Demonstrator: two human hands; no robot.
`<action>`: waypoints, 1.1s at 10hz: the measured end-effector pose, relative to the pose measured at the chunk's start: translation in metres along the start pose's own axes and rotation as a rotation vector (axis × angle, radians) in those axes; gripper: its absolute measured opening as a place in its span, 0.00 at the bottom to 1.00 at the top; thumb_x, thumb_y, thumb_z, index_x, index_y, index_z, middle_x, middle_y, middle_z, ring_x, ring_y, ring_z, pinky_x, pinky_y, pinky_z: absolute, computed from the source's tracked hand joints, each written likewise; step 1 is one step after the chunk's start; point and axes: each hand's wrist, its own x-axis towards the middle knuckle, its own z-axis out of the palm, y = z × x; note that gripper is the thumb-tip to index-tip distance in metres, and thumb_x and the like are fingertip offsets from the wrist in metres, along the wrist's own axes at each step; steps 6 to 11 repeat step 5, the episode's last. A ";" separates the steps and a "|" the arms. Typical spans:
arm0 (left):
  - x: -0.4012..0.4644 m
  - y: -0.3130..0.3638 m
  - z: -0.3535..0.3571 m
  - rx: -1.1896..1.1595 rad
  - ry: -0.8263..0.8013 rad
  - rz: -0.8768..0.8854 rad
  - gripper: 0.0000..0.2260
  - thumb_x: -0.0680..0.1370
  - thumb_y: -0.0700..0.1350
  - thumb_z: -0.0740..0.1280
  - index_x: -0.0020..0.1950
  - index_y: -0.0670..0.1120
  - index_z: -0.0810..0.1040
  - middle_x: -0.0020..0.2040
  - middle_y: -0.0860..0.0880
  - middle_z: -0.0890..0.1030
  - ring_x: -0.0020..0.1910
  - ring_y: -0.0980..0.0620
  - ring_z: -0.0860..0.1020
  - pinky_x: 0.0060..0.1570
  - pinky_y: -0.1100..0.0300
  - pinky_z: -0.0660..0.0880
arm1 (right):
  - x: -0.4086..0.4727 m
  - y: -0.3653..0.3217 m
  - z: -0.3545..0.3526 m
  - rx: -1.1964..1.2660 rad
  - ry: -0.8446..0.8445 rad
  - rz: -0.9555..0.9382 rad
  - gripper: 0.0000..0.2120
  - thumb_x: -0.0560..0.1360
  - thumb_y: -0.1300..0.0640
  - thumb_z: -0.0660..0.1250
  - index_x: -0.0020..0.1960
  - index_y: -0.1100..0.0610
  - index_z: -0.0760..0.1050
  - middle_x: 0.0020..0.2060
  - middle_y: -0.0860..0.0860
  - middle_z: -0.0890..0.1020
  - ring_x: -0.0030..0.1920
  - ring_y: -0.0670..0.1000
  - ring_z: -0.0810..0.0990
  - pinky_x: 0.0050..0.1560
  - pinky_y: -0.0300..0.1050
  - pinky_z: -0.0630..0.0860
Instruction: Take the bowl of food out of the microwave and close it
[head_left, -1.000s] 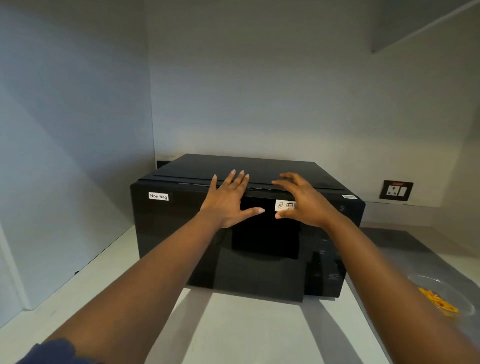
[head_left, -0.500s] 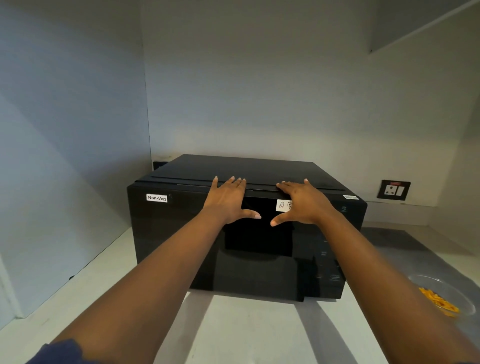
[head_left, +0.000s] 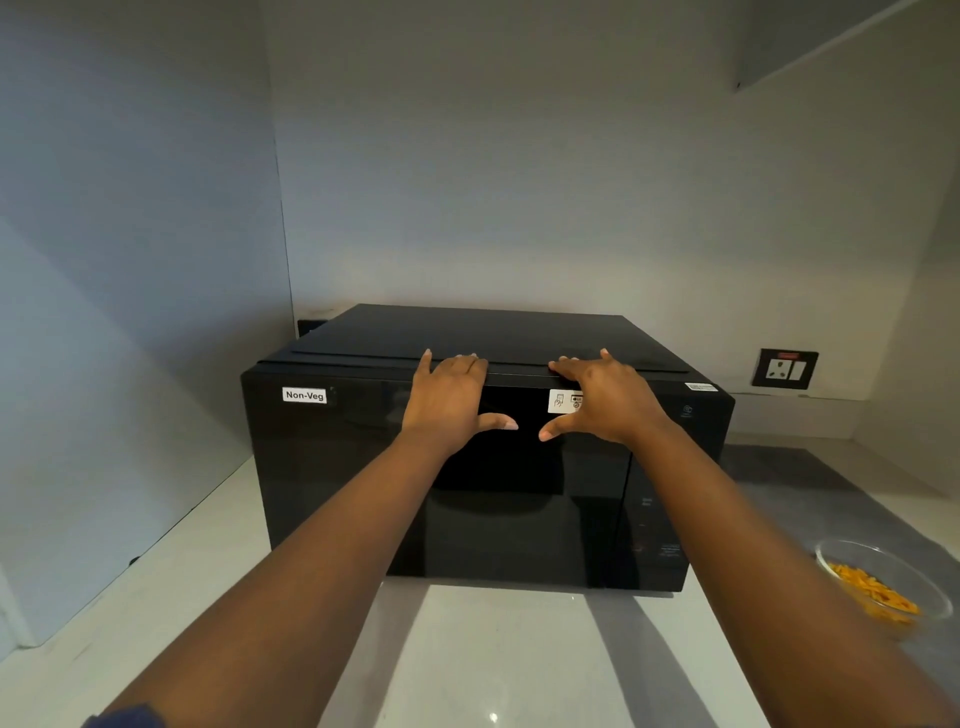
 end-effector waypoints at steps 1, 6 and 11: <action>-0.001 0.001 -0.001 -0.005 0.006 -0.006 0.40 0.69 0.67 0.62 0.72 0.45 0.60 0.74 0.45 0.64 0.73 0.47 0.62 0.75 0.44 0.50 | -0.001 -0.002 0.000 0.005 0.001 0.011 0.47 0.59 0.35 0.72 0.72 0.49 0.57 0.73 0.50 0.64 0.74 0.62 0.52 0.70 0.64 0.58; -0.002 0.001 -0.020 -0.078 -0.132 -0.041 0.43 0.72 0.66 0.59 0.76 0.44 0.45 0.78 0.44 0.53 0.77 0.47 0.50 0.74 0.43 0.44 | -0.011 -0.016 -0.013 -0.020 -0.042 -0.036 0.44 0.70 0.34 0.60 0.74 0.56 0.46 0.76 0.55 0.51 0.76 0.52 0.48 0.74 0.56 0.42; -0.002 0.001 -0.020 -0.078 -0.132 -0.041 0.43 0.72 0.66 0.59 0.76 0.44 0.45 0.78 0.44 0.53 0.77 0.47 0.50 0.74 0.43 0.44 | -0.011 -0.016 -0.013 -0.020 -0.042 -0.036 0.44 0.70 0.34 0.60 0.74 0.56 0.46 0.76 0.55 0.51 0.76 0.52 0.48 0.74 0.56 0.42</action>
